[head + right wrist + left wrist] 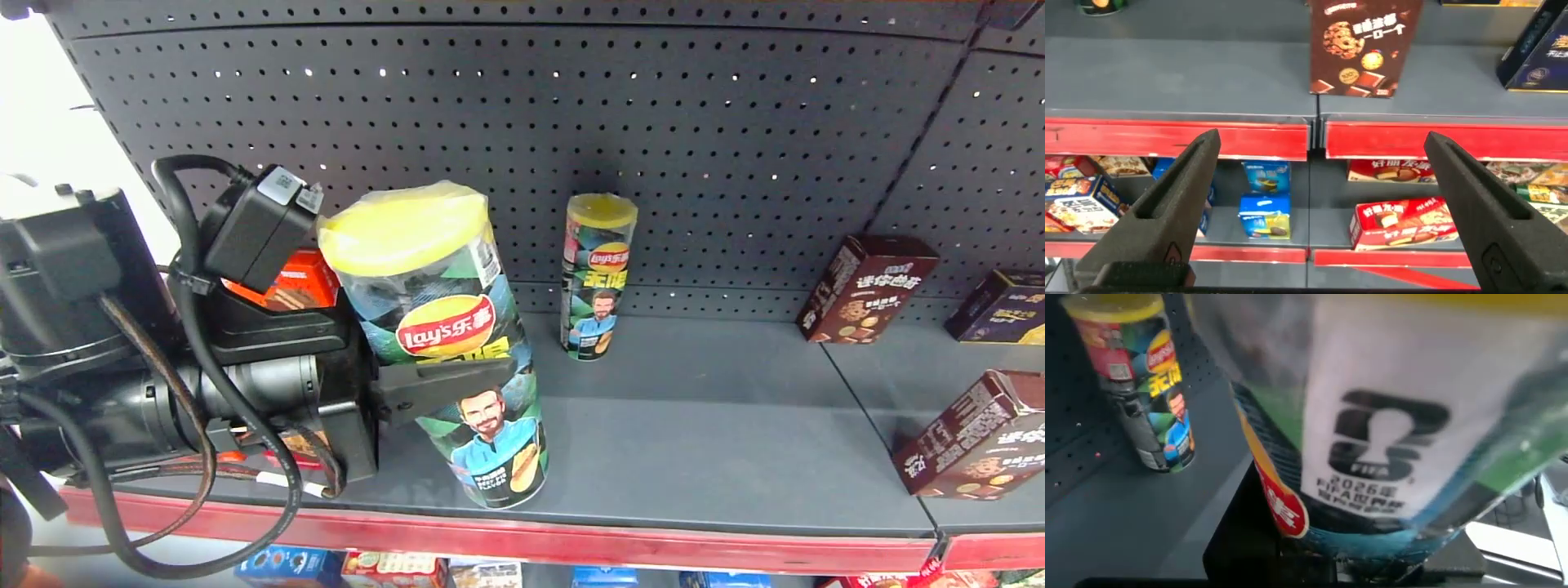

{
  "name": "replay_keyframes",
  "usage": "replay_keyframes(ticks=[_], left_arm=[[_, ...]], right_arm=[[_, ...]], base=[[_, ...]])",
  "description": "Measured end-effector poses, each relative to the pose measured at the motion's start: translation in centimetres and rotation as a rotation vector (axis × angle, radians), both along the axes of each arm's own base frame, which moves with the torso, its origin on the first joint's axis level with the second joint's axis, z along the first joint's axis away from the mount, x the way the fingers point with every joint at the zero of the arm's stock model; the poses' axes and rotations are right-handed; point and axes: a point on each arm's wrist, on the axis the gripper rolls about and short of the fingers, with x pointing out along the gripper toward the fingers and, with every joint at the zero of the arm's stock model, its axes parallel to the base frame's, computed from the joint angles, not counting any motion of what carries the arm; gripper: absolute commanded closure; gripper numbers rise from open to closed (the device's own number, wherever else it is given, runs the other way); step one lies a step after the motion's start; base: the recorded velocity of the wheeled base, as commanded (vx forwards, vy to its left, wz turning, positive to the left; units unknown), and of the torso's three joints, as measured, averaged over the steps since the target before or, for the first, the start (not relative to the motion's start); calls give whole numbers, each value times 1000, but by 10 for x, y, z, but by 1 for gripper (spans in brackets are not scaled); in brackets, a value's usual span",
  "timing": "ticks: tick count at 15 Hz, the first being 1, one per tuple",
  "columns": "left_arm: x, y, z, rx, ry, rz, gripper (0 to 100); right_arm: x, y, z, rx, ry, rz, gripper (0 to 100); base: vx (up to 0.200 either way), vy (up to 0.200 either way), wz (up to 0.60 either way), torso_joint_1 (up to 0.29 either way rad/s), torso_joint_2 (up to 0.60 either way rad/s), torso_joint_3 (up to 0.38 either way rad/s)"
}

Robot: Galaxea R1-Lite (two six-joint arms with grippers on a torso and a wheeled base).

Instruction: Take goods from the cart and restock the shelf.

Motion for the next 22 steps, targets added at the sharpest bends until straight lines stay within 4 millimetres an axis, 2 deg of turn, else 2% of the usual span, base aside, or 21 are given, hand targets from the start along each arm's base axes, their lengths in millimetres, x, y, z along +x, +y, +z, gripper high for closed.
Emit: replay_keyframes(ticks=[14, 16, 18, 20, 22], left_arm=[[-3, 3, -6, 2, 8, 4, 100], [-3, 2, -6, 2, 5, 4, 100], [-2, 4, -5, -3, -2, 12, 100], [-1, 6, -6, -3, -1, 22, 100], [0, 7, -7, -2, 3, 29, 100]], right_arm=[[-1, 1, 4, 1, 1, 13, 0], [-3, 1, 31, 46, -28, 24, 0], [3, 1, 71, 61, -20, 114, 0], [24, 4, 110, 30, 13, 239, 0], [54, 10, 136, 11, 29, 364, 0]], base=[[0, 0, 0, 0, 0, 0], [0, 0, 0, 0, 0, 0], [0, 0, 0, 0, 0, 0], [0, 0, 0, 0, 0, 0], [0, 0, 0, 0, 0, 0]])
